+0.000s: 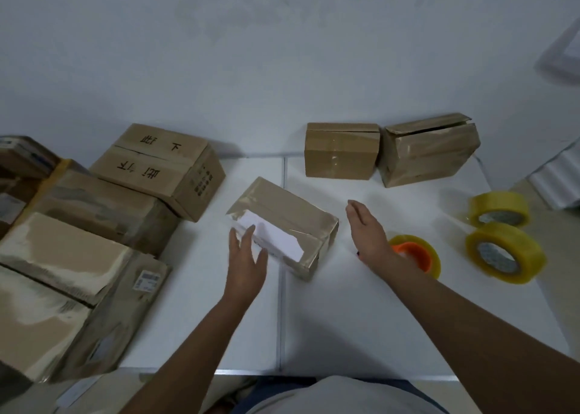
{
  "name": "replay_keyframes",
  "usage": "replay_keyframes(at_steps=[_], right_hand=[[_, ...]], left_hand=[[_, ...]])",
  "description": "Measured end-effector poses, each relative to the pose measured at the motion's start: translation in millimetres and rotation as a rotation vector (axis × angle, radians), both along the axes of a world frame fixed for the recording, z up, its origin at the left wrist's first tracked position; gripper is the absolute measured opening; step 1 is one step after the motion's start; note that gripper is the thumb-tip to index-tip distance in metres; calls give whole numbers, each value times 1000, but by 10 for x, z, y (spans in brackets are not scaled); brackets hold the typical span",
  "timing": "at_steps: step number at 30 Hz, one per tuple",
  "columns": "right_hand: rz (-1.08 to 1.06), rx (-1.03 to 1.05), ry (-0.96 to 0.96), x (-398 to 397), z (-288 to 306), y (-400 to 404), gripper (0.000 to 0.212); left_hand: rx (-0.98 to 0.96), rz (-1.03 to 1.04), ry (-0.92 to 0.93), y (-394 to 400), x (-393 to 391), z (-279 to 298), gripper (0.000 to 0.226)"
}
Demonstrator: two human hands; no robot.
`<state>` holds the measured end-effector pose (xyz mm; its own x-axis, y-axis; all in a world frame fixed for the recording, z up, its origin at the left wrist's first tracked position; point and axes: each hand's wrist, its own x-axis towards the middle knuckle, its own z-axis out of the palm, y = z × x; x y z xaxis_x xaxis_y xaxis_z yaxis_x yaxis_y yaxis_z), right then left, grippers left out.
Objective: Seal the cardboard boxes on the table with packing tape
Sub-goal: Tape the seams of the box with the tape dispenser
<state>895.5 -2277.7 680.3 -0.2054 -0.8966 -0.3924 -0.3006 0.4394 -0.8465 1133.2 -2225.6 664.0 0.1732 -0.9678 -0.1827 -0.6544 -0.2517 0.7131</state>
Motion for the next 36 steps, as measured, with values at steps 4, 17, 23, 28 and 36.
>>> replay_keyframes(at_steps=[4,17,23,28,36], right_hand=[[100,13,21,103,-57,-50,43],[56,-30,128,-363,-284,475,25],[261,92,529,-899,-771,568,36],[317,147,682,-1063,-882,622,66],[446,278,750,-1066,-984,628,57]], left_hand=[[172,-14,341,83,-200,72,67],[-122,-365,-53,-310,-322,-265,52],[-315,-691,-274,-330,-389,-466,52],[-321,-699,-306,-312,-378,-490,50],[-407,-710,-587,-208,-369,-584,54]])
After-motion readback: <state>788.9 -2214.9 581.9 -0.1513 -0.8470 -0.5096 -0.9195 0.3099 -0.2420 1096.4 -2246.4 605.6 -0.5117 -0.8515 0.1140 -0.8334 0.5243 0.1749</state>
